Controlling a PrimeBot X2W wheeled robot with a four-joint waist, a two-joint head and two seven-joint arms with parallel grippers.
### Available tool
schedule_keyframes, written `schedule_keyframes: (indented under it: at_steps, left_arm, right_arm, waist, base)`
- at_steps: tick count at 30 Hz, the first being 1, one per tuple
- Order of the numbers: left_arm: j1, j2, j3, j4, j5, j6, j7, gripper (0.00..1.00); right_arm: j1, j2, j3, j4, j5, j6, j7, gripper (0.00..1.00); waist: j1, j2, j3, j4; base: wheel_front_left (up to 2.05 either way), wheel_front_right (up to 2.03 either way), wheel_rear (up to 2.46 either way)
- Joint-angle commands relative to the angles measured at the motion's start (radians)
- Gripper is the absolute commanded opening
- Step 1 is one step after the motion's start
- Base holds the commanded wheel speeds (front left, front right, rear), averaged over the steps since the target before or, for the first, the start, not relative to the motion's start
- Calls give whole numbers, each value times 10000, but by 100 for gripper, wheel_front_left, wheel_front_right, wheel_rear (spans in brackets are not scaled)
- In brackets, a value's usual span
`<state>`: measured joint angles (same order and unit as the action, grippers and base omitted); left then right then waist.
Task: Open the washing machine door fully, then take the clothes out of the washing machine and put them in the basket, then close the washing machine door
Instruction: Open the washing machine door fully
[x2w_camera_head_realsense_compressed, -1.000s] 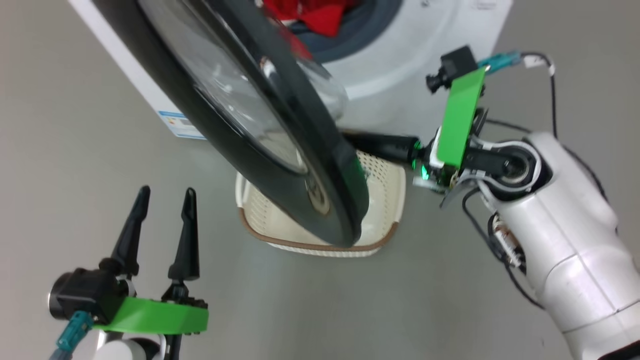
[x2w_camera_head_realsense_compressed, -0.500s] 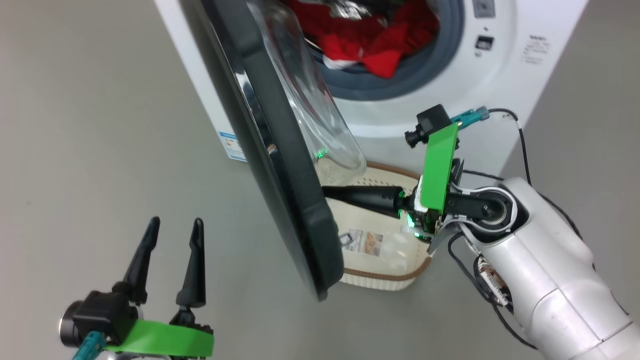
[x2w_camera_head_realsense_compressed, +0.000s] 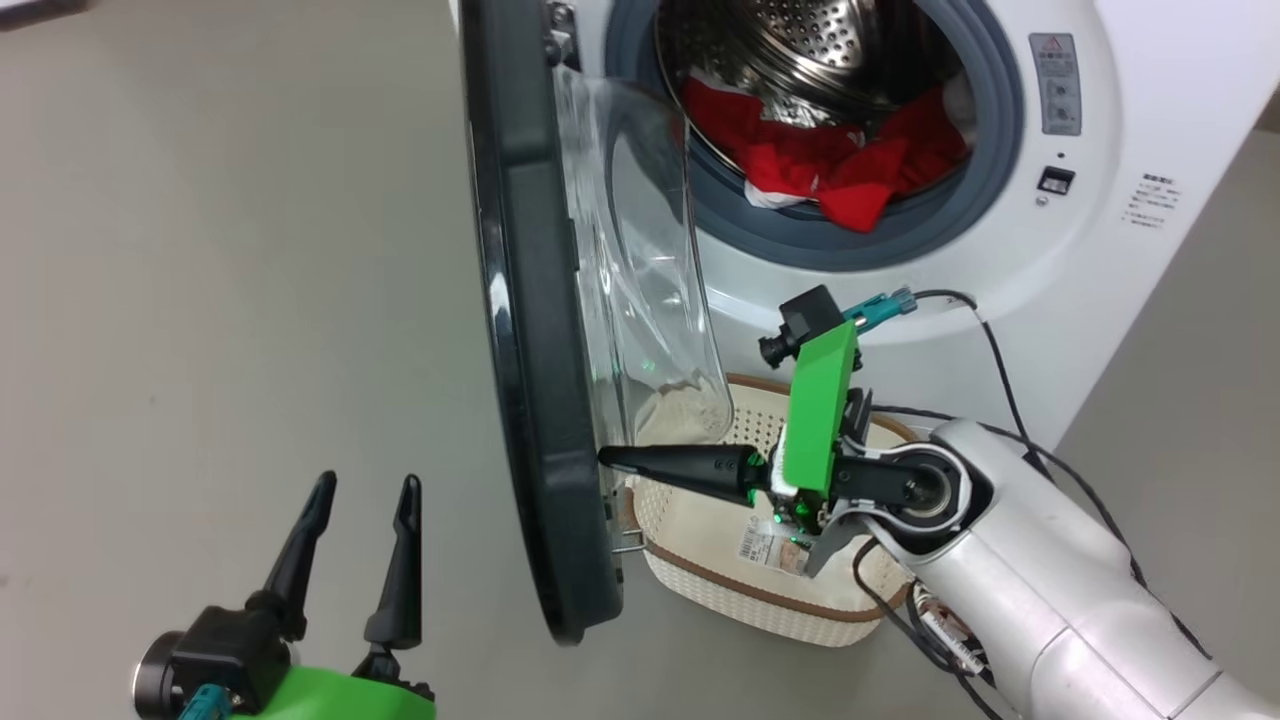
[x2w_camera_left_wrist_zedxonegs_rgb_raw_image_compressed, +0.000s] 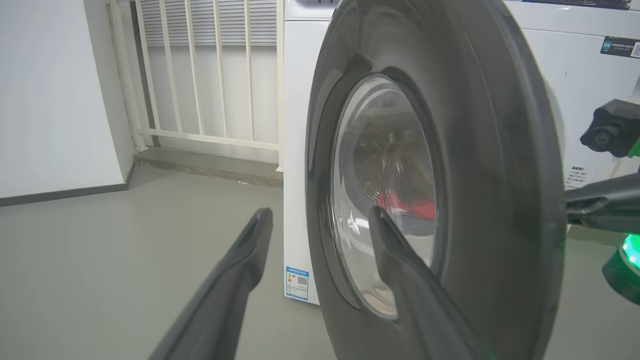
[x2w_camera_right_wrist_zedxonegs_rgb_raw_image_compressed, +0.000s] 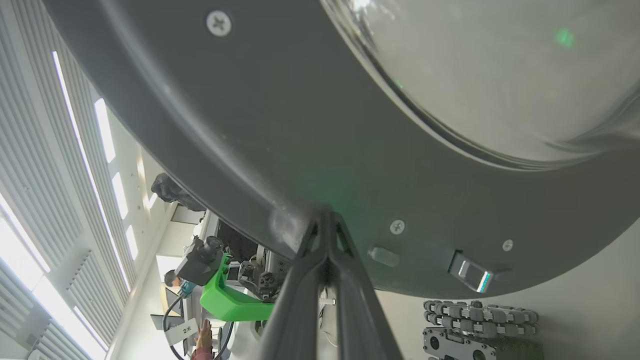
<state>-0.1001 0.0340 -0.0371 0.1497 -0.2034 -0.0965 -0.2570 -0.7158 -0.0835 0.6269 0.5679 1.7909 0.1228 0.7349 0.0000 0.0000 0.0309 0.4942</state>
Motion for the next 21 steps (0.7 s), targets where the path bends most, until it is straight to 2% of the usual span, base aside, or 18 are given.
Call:
schedule_keyframes:
  at_steps: [1,14,21]
  left_arm:
    - [-97,162,327,-215,38,-18,-48,100]
    - [-38,162,514,-377,-85,93,-48,100]
    - [-17,162,550,-331,-151,126,-48,100]
  right_arm:
    - [-127,331,233,-214,151,79,-180,0]
    - [-704,332,1172,134,808,79,-863,0]
    - [-827,332,1313,315,807,79,-1117,0]
  waist:
    - [0,0,-63,148]
    - [0,0,131,296]
    - [0,0,149,269]
  base:
    - [0,0,0]
    - [0,0,0]
    - [0,0,0]
